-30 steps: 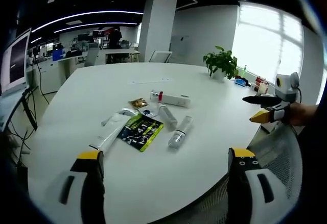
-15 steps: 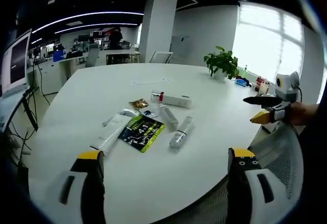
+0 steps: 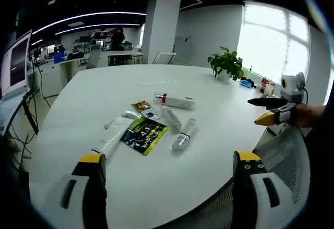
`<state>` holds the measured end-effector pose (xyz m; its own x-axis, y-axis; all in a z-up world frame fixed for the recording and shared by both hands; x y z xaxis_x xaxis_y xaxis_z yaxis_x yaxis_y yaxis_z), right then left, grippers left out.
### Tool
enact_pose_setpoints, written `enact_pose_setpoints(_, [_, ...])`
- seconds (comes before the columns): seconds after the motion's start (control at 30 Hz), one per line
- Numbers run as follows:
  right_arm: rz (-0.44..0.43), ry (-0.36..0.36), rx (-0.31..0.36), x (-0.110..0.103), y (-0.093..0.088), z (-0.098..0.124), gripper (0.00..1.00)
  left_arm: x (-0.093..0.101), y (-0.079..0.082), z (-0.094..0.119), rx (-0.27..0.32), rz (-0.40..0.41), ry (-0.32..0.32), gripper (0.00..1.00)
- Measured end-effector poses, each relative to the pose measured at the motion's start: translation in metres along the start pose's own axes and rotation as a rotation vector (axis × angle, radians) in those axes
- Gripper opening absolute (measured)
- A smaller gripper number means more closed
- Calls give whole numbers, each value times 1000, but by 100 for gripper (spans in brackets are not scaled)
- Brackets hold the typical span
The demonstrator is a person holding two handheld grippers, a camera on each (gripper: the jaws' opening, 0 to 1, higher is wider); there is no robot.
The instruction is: Arrange the skincare products in the storage area until every visible bottle or jar stands upright without overlapping.
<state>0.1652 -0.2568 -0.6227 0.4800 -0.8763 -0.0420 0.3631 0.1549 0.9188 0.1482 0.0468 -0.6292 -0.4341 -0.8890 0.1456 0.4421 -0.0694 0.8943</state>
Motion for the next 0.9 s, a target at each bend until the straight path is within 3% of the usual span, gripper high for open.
enact_pose_setpoints(0.53, [-22,23,5,-1,4,-3,96,-3,1,2,9,-3,10,94])
enact_pose_setpoints(0.7, [-8,34,-22,2,3,-7,95,-5,3,2,21,4,18,94])
enact_pose_setpoints(0.9, [17,37,-22,13,18,-13,94,-4,3,1,19,3,25,93])
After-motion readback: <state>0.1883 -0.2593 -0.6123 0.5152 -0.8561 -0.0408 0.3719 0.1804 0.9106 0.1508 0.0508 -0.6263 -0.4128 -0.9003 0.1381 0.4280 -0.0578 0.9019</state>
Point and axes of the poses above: the point that each gripper's makers call its tool centre point, and the gripper's own axes: z roughly backward along the fingers, x roughly to its right, y roughly out of its top, the point moved 5 cm from there along z, roughly backward along the fingers, and after that the axes turned 4 degrees about x, right-handed, at the moved point
